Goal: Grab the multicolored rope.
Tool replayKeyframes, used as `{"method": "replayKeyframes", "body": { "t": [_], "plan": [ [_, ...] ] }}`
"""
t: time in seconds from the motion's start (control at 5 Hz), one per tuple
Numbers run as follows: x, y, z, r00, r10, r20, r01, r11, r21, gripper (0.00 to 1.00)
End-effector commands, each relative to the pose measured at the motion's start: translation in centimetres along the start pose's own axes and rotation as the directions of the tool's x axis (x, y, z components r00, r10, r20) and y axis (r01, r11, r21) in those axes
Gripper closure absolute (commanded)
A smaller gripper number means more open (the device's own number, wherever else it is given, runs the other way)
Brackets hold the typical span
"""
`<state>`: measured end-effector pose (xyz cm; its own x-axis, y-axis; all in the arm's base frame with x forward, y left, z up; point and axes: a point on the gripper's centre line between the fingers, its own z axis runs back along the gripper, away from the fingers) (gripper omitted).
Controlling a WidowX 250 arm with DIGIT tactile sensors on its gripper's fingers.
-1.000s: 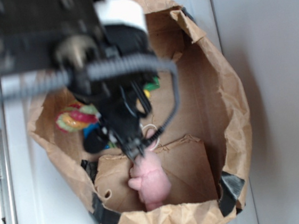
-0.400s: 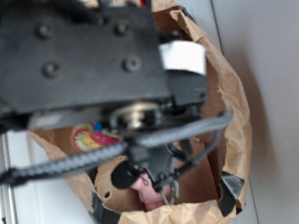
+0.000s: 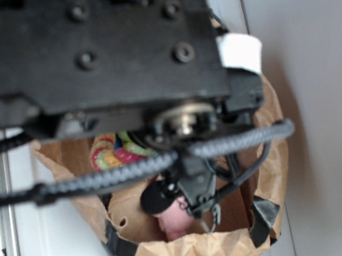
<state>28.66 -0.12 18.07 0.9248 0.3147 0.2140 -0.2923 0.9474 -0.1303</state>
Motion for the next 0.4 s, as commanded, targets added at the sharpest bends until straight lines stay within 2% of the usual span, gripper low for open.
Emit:
{"method": "replayKeyframes", "body": {
  "t": [0.0,0.2],
  "plan": [
    [0.88,-0.38,1.41,0.998,0.016,0.069,-0.015,1.000,-0.011,1.00],
    [0.75,-0.52,1.36,0.997,-0.003,0.083,0.003,1.000,-0.003,1.00]
  ]
}}
